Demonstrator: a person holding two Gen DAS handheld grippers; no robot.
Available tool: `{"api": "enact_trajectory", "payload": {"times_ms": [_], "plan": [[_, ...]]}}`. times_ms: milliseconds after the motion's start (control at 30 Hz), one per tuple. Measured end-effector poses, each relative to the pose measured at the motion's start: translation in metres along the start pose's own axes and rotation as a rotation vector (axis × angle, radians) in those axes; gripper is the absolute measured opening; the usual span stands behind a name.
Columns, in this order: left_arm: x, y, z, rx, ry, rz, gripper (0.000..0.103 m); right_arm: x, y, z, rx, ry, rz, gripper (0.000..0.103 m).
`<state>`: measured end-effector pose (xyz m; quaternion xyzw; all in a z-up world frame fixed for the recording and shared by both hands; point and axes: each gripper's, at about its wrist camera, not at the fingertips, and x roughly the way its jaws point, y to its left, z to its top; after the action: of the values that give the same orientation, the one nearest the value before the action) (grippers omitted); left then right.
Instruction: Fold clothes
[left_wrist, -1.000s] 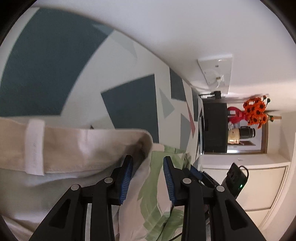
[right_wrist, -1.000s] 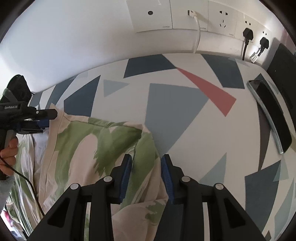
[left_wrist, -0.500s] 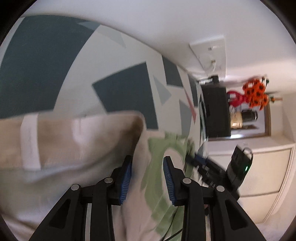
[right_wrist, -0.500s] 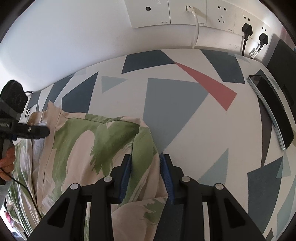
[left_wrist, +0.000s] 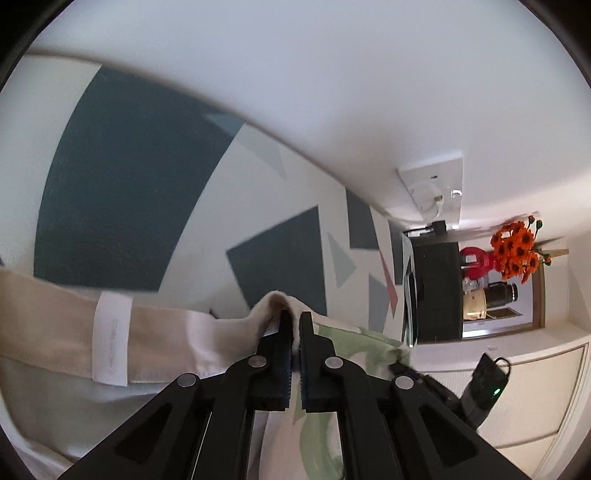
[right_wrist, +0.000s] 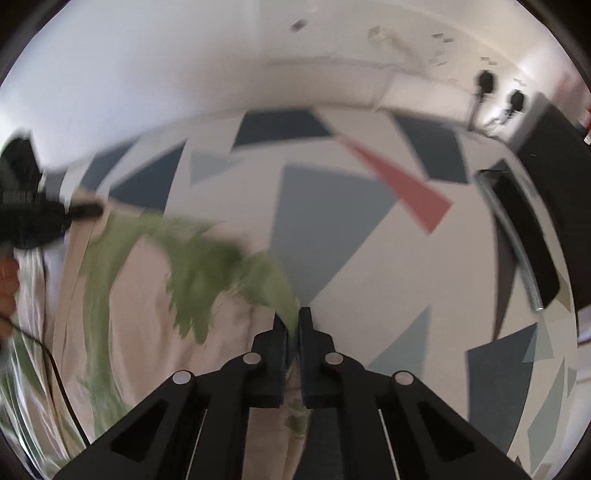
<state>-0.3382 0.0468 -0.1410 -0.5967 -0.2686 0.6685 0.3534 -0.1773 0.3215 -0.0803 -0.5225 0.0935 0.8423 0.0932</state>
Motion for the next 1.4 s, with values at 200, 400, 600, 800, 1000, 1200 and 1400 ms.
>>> {"api": "enact_trajectory", "payload": {"times_ms": [200, 400, 600, 800, 1000, 1200, 1400], "plan": [[0.003, -0.016, 0.014, 0.004, -0.046, 0.004, 0.002, -0.002, -0.004, 0.035, -0.030, -0.030, -0.083, 0.002], [0.022, -0.026, 0.019, 0.028, -0.066, 0.053, 0.002, 0.005, -0.009, 0.058, -0.053, -0.044, -0.169, 0.002], [0.054, -0.037, 0.013, 0.094, -0.042, 0.143, 0.002, 0.032, -0.026, 0.047, -0.054, 0.011, -0.224, 0.002], [0.060, -0.041, 0.014, 0.107, -0.024, 0.164, 0.002, 0.037, -0.055, 0.037, 0.009, 0.019, -0.149, 0.035], [0.060, -0.042, 0.015, 0.115, -0.016, 0.174, 0.002, 0.015, -0.061, 0.041, -0.021, -0.030, 0.030, 0.035], [0.060, -0.043, 0.016, 0.120, -0.009, 0.187, 0.003, 0.001, -0.049, 0.051, -0.124, -0.062, 0.059, 0.035], [0.061, -0.046, 0.015, 0.135, -0.015, 0.203, 0.003, 0.023, -0.042, 0.053, -0.137, -0.005, 0.083, 0.035]]}}
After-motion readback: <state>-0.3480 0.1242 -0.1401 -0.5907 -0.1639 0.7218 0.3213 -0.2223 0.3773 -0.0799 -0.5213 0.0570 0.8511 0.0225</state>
